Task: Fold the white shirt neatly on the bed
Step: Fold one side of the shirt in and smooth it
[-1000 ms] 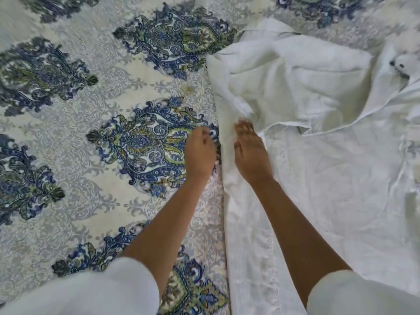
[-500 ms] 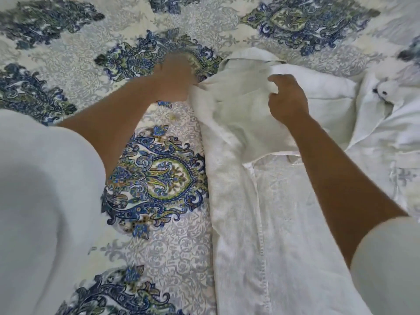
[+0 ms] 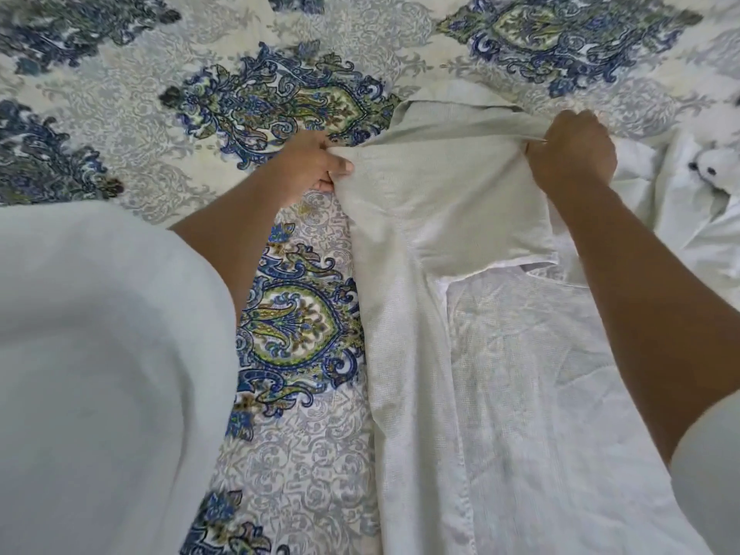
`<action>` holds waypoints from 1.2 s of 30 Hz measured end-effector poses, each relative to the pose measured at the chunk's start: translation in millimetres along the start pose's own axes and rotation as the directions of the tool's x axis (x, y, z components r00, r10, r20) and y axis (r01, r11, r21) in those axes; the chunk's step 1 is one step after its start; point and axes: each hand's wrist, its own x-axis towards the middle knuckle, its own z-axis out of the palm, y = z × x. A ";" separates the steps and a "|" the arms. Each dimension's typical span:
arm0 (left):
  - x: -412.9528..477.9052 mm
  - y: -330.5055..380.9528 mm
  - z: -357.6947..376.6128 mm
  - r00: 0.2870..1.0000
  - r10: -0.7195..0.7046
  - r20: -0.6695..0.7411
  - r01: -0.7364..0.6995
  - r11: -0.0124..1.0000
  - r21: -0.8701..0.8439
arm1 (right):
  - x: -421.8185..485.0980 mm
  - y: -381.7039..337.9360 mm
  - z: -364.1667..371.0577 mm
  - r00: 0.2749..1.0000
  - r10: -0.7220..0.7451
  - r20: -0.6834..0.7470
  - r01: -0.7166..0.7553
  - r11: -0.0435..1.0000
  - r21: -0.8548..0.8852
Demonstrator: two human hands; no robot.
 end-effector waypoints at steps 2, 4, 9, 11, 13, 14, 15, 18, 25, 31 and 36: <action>4.1 -7.4 7.2 0.992 0.000 -0.127 -0.007 0.998 -0.056 | -5.3 4.6 4.6 0.998 -0.019 -0.060 0.023 0.998 0.064; 5.0 -8.3 14.3 0.965 0.026 -0.261 -0.048 0.996 -0.077 | -19.9 5.4 4.0 0.982 -0.036 -0.183 0.059 0.991 0.123; -17.7 -14.5 33.9 0.873 -0.113 -0.474 -0.050 0.947 -0.318 | -117.9 -26.5 21.3 0.857 -0.165 -0.489 0.353 0.879 0.320; -41.5 -24.7 46.6 0.900 -0.246 -0.360 0.091 0.914 -0.396 | -167.9 -45.2 41.5 0.869 -0.248 -0.428 0.457 0.733 0.504; -58.7 -37.6 55.6 0.947 -0.255 -0.195 0.186 0.931 -0.314 | -203.4 -55.7 56.0 0.907 -0.310 -0.284 0.420 0.666 0.617; -66.2 -41.3 58.5 0.960 -0.238 -0.145 0.190 0.940 -0.283 | -215.5 -55.7 61.5 0.926 -0.313 -0.213 0.373 0.665 0.647; -70.8 -41.9 58.7 0.964 -0.227 -0.141 0.181 0.942 -0.281 | -225.1 -53.5 66.0 0.942 -0.300 -0.148 0.319 0.674 0.666; -66.2 -45.1 55.6 0.937 -0.211 -0.280 0.128 0.950 -0.285 | -256.9 -38.6 79.2 0.954 -0.296 -0.047 0.255 0.720 0.645; -139.5 -69.2 101.9 0.829 0.275 -0.487 -0.196 0.958 0.207 | -353.7 7.1 96.9 0.861 -0.505 0.060 0.451 0.812 0.371; -205.7 -130.4 111.5 0.886 0.371 0.278 -0.402 0.318 0.859 | -408.1 30.7 87.3 0.782 -0.610 0.131 0.550 0.773 0.317; -201.8 -119.6 118.1 0.794 0.392 0.465 -0.551 0.143 0.822 | -386.6 39.9 86.4 0.878 -0.474 0.063 0.435 0.846 0.308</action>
